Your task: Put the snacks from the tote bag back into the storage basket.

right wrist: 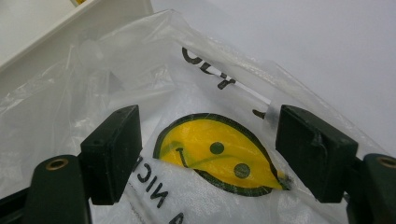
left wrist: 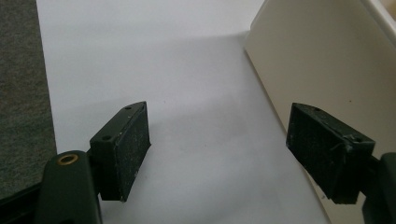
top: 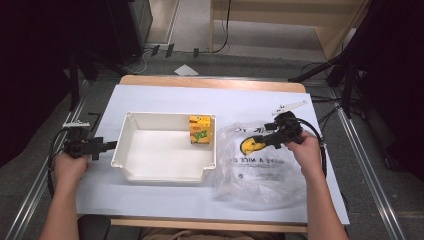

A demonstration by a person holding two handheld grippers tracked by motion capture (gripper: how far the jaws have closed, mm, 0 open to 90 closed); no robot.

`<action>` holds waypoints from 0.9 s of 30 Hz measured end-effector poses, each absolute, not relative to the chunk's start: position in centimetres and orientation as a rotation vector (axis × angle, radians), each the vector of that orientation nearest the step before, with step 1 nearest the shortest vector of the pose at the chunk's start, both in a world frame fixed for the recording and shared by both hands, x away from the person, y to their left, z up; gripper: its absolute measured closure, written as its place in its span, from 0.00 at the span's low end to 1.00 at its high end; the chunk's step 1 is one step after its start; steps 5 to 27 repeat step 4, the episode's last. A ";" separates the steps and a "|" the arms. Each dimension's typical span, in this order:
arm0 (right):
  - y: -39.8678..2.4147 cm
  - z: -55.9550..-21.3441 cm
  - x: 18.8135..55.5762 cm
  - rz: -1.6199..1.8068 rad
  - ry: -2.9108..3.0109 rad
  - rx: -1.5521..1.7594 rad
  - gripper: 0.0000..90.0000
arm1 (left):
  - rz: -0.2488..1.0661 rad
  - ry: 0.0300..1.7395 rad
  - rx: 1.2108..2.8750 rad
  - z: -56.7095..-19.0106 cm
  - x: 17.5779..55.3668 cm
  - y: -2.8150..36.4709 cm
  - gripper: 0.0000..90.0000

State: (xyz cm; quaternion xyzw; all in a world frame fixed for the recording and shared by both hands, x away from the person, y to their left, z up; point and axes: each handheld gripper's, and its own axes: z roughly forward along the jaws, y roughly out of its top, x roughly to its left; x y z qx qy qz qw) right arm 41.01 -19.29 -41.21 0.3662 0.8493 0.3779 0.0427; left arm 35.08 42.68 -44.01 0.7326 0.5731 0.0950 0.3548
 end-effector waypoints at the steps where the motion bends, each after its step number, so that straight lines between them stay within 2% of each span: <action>1: -19.2 -41.2 41.0 1.157 2.598 1.116 0.27 | 0.247 1.481 1.891 -44.0 35.1 42.7 0.25; 27: -19.1 -41.2 41.0 1.156 2.602 1.104 0.26 | 0.249 1.481 1.887 -44.0 35.1 42.7 0.25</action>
